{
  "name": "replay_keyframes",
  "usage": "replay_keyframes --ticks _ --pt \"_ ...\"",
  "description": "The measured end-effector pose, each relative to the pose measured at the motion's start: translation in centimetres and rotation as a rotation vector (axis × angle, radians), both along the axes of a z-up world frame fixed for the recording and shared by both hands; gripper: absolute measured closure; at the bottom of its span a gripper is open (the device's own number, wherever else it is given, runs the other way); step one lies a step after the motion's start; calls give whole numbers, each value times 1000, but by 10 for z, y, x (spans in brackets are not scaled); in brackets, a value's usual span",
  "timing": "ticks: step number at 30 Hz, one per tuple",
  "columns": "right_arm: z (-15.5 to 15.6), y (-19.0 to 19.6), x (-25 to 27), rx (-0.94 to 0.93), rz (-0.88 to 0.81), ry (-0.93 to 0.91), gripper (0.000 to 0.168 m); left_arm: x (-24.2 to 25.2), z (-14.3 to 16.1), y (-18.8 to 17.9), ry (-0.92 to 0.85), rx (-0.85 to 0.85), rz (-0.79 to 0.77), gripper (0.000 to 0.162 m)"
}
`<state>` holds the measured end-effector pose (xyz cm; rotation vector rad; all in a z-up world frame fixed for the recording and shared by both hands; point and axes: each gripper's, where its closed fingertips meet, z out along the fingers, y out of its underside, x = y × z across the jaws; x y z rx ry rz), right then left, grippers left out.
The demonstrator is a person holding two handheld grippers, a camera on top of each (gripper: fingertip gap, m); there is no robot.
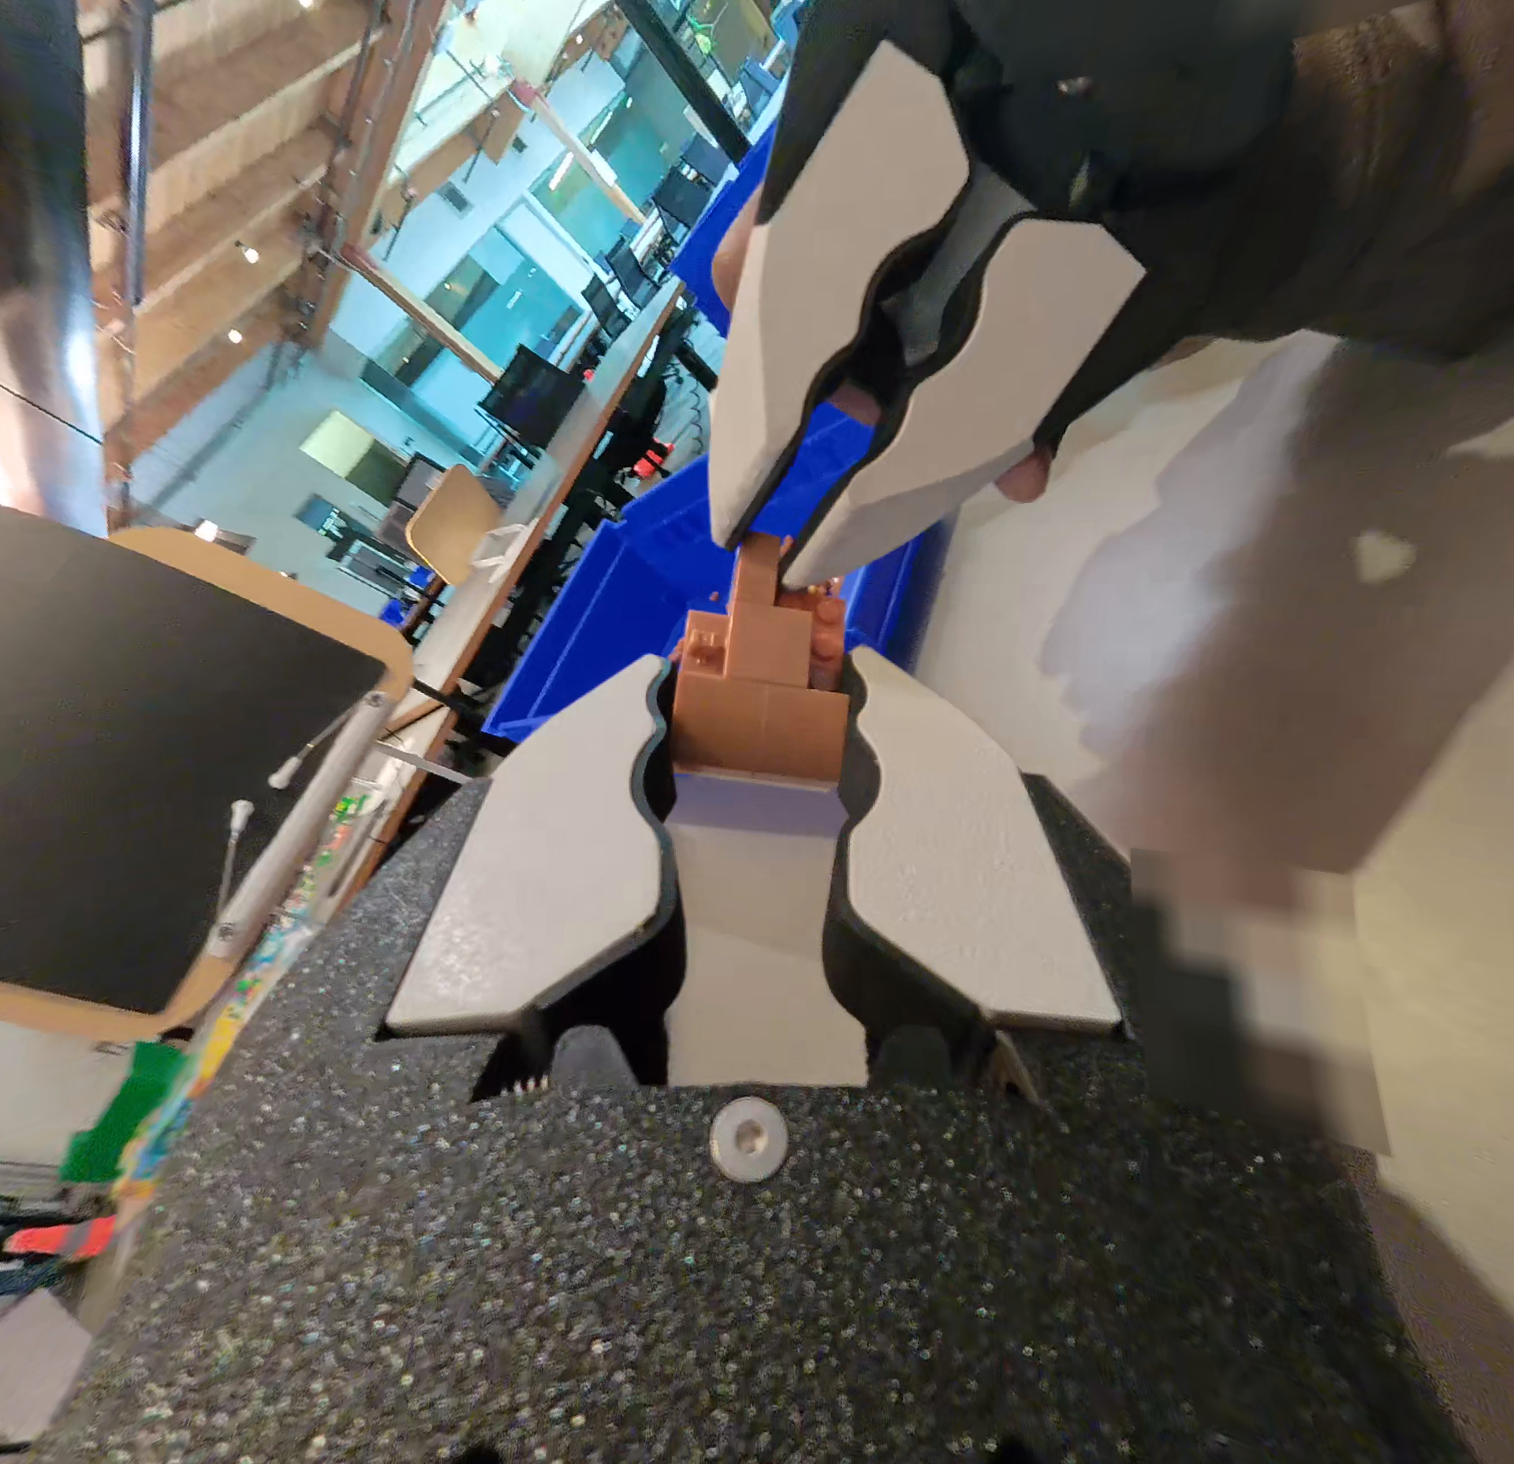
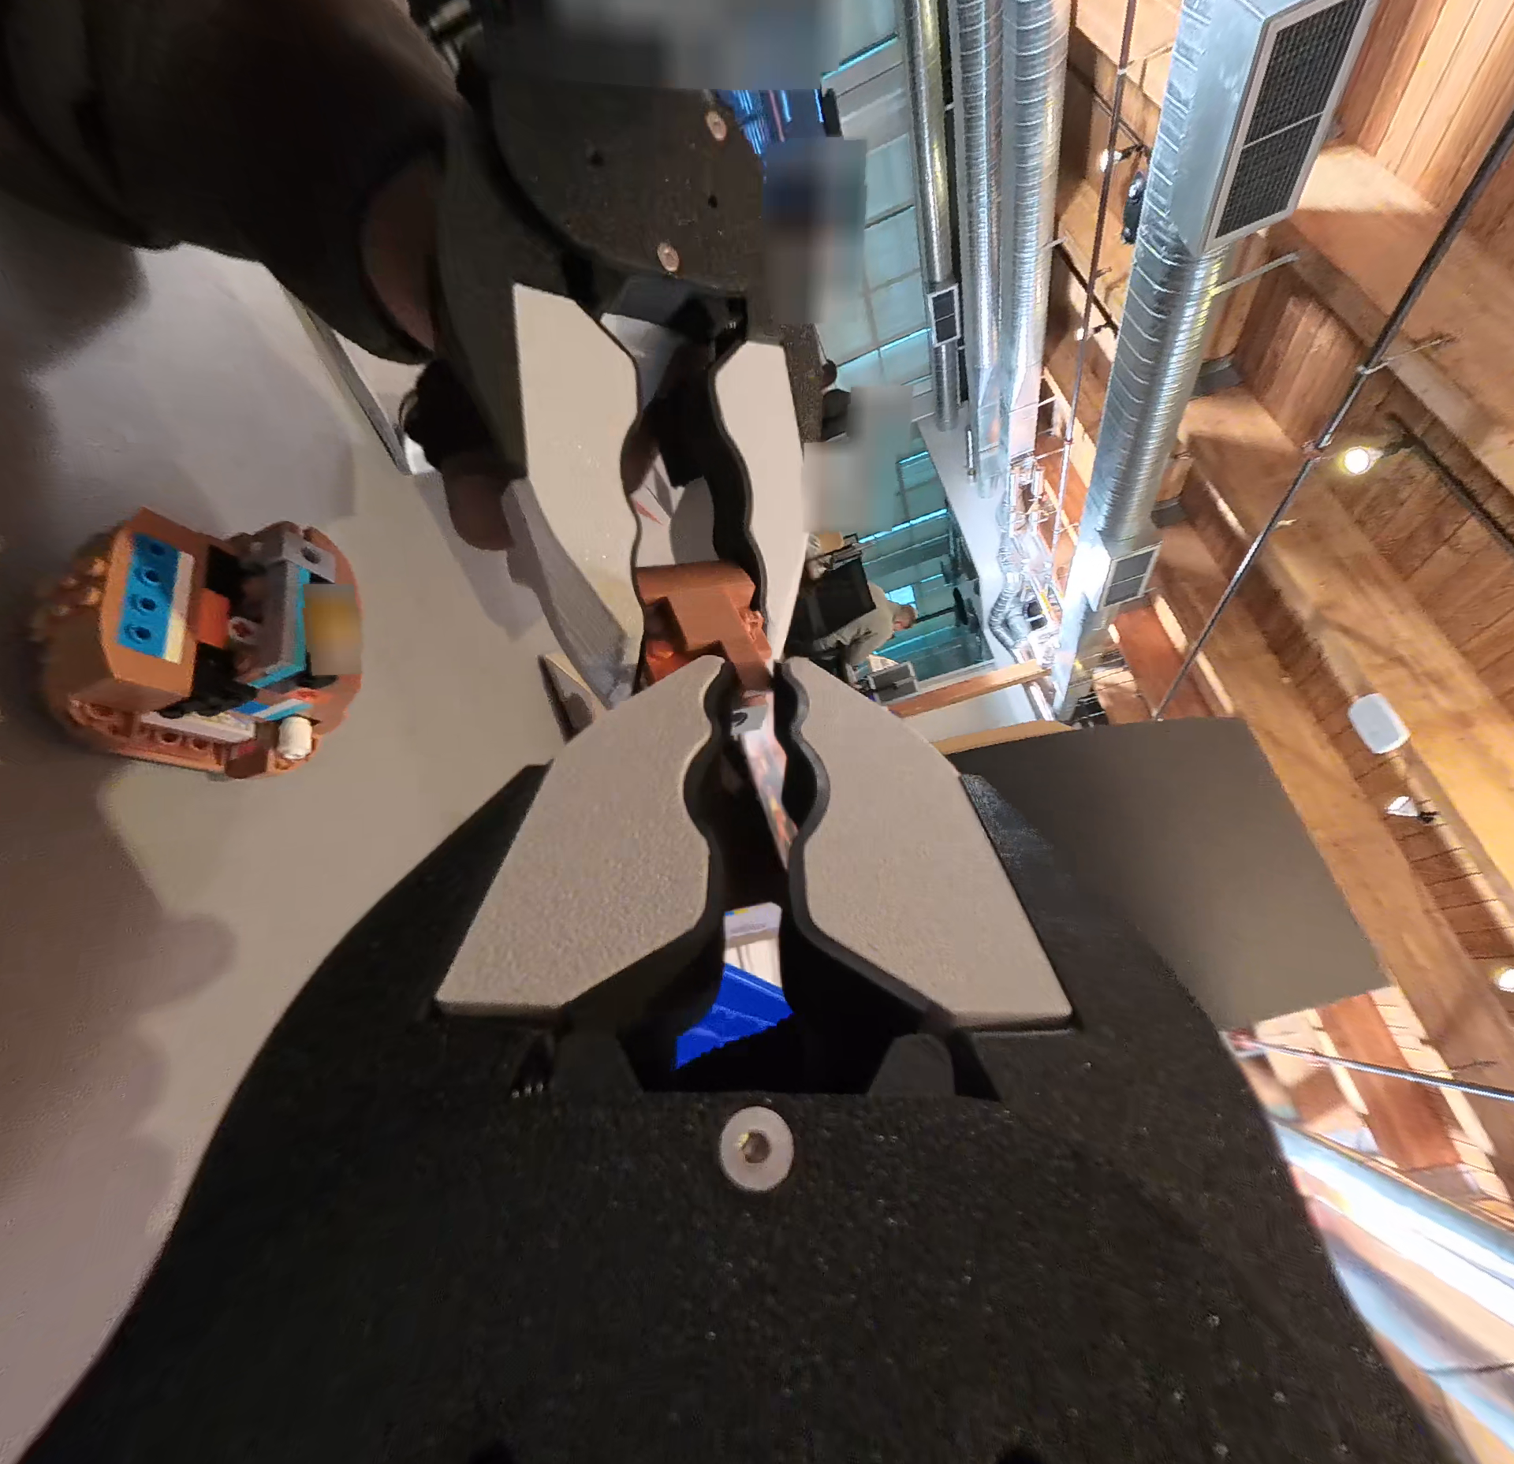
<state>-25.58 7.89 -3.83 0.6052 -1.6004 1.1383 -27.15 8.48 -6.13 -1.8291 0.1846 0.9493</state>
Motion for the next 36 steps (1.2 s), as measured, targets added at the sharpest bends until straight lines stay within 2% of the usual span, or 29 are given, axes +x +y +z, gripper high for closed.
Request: replay_keyframes --ticks 6,16,22,23,24,26,29,31,34,36 --pt "-7 1 -9 78 -96 140 160 -10 -10 -1 -16 -46 79 124" --pt "-11 2 -13 109 -125 170 161 -23 -9 -5 229 -161 233 125" --pt "-14 1 -16 145 -164 247 161 -24 -17 -4 89 -122 203 124" --pt "-16 0 -15 155 -155 257 168 -26 -17 -4 80 -122 207 124" --pt "-16 -3 -7 142 -112 265 168 -31 -16 -9 66 -109 247 125" --pt "-13 -8 1 117 -80 247 168 -45 -20 -23 46 -126 306 125" --pt "-16 -8 -8 122 -117 221 168 -47 -15 -30 40 -78 278 124" --pt "-11 -4 -20 64 -153 186 168 -45 -10 -29 104 -81 263 125" --pt "-8 1 -38 -43 -175 -68 165 -44 -5 -28 257 -120 299 125" --pt "-5 3 -39 -80 -155 -99 159 -46 -4 -28 354 -154 327 125"
